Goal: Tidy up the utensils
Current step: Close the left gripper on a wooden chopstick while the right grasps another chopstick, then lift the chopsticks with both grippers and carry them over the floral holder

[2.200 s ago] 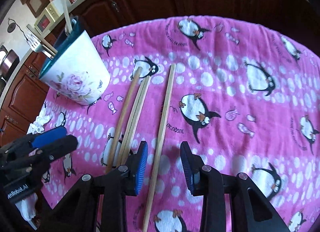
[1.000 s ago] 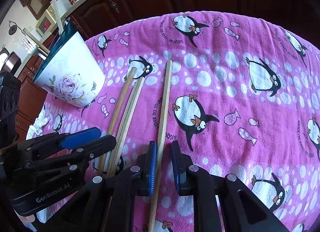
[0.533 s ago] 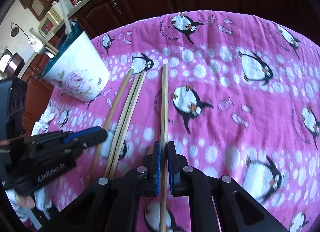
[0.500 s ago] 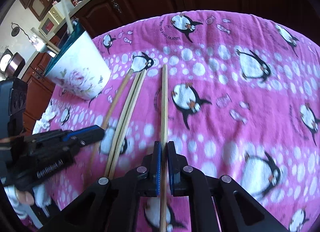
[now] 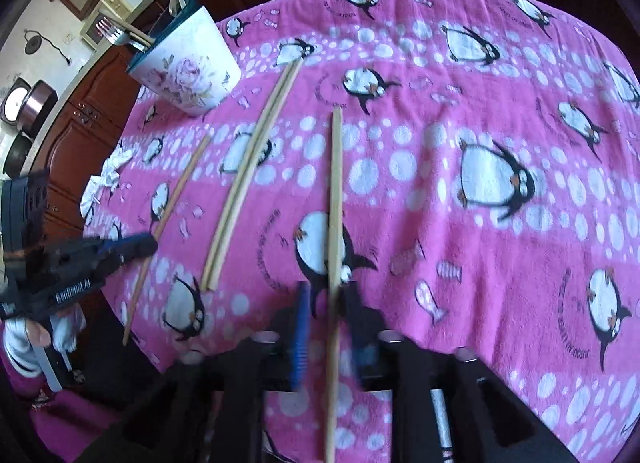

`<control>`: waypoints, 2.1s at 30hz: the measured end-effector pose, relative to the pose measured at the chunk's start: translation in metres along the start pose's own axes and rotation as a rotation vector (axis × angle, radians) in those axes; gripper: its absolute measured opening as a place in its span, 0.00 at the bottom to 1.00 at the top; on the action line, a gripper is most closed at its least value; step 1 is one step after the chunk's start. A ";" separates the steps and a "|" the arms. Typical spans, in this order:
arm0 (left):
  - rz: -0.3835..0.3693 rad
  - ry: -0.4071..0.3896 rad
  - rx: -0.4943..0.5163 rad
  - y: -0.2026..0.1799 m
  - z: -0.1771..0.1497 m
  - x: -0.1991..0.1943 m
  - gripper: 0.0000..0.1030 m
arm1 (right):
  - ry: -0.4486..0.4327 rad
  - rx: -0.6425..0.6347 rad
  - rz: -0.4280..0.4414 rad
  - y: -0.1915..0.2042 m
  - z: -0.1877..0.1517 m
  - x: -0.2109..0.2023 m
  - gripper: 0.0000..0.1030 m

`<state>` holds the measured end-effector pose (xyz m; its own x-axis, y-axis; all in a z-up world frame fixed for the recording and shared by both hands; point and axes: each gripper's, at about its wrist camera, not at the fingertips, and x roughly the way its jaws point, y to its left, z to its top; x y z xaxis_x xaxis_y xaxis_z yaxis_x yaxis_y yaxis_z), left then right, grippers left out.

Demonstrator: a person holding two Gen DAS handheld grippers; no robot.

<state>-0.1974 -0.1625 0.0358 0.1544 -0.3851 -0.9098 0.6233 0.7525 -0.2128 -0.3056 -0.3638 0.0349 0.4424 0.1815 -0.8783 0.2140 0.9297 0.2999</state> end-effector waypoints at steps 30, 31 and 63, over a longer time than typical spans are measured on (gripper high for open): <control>0.113 -0.009 0.115 -0.019 0.094 0.046 0.07 | -0.015 -0.149 -0.082 0.015 0.096 0.050 0.06; 0.087 -0.007 0.099 -0.018 0.093 0.043 0.07 | -0.028 -0.147 -0.080 0.014 0.095 0.044 0.06; -0.038 -0.330 0.022 0.001 0.060 -0.135 0.06 | -0.018 -0.160 -0.149 0.025 0.083 0.052 0.09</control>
<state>-0.1719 -0.1419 0.1794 0.3685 -0.5679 -0.7360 0.6496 0.7237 -0.2332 -0.2049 -0.3580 0.0272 0.4324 0.0339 -0.9010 0.1377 0.9851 0.1031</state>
